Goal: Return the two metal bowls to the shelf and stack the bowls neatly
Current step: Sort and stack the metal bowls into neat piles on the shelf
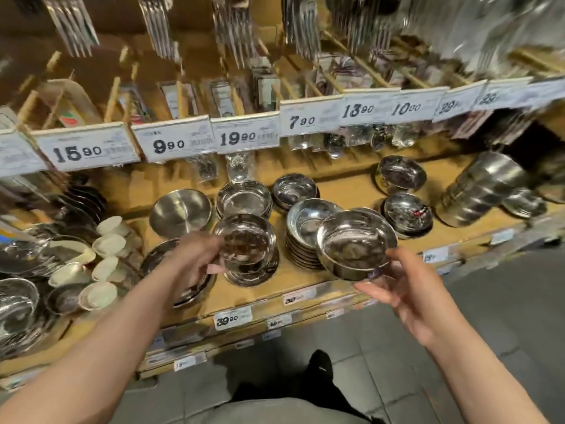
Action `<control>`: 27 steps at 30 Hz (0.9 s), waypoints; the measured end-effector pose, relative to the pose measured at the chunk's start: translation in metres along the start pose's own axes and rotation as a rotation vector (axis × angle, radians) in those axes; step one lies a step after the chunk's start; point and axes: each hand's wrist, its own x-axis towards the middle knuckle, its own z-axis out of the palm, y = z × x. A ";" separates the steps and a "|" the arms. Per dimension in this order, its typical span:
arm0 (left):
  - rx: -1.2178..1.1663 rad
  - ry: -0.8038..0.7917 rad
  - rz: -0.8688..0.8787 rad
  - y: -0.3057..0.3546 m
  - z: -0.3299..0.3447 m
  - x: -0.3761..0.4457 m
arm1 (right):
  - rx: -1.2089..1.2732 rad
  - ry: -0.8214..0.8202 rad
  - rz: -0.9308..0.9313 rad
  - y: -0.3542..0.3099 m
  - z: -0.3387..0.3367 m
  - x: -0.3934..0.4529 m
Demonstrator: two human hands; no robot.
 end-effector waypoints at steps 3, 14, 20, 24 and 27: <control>0.249 0.149 -0.021 -0.012 0.018 0.011 | 0.014 0.060 0.005 -0.012 -0.014 -0.002; 0.092 0.228 -0.002 -0.018 0.024 0.011 | 0.118 0.073 0.024 -0.026 -0.050 0.004; 0.169 0.346 0.104 0.016 0.039 -0.030 | 0.179 0.026 0.035 -0.057 -0.082 0.027; 0.211 0.347 0.153 0.044 0.091 -0.064 | 0.152 -0.034 0.034 -0.084 -0.129 0.036; 0.132 0.269 0.171 0.054 0.143 -0.076 | 0.129 -0.013 0.019 -0.105 -0.181 0.043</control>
